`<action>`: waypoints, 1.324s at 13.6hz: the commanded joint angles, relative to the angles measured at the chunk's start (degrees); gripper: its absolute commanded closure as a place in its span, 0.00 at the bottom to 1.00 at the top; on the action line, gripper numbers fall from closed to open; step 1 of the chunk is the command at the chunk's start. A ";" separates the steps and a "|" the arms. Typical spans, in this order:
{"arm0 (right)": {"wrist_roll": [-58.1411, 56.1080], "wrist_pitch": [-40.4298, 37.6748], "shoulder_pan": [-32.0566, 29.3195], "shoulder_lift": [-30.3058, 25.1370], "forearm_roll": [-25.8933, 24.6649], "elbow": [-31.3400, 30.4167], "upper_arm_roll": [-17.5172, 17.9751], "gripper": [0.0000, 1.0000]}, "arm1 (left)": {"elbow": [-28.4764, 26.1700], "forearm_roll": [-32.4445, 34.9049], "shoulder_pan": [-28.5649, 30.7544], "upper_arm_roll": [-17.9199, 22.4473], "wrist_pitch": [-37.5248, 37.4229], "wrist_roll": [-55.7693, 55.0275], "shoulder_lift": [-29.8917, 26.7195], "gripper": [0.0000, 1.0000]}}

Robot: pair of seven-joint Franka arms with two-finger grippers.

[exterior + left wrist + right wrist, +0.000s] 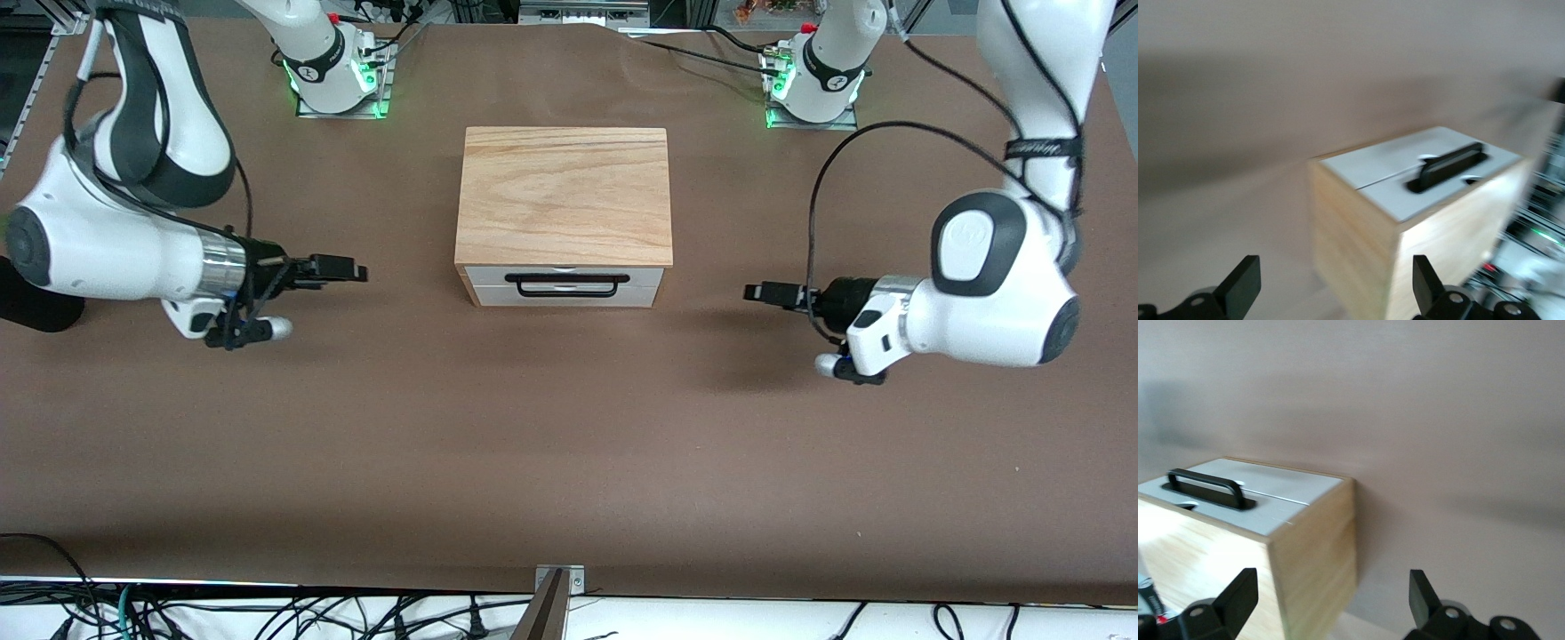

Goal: Pull top drawer with both arms simultaneously
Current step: 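Move both grippers toward the black drawer handle from either end, then close the left and right grippers on the ends of the handle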

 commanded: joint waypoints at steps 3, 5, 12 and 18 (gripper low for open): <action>-11.24 4.57 1.50 6.08 15.75 -0.65 0.94 0.00 | 0.55 -12.90 -1.28 -0.25 2.88 13.54 7.63 0.00; -19.84 4.66 1.50 9.25 25.34 -1.79 0.94 0.00 | 0.12 -21.32 -2.86 -0.26 2.89 19.16 10.18 0.00; -44.74 7.11 5.88 13.04 48.21 -10.49 1.03 0.11 | -2.95 -36.54 -5.67 -1.93 2.89 32.96 15.90 0.00; -51.70 13.98 11.69 16.11 62.47 -10.59 1.03 0.48 | -7.17 -44.46 -7.17 -3.59 2.71 41.06 18.01 0.03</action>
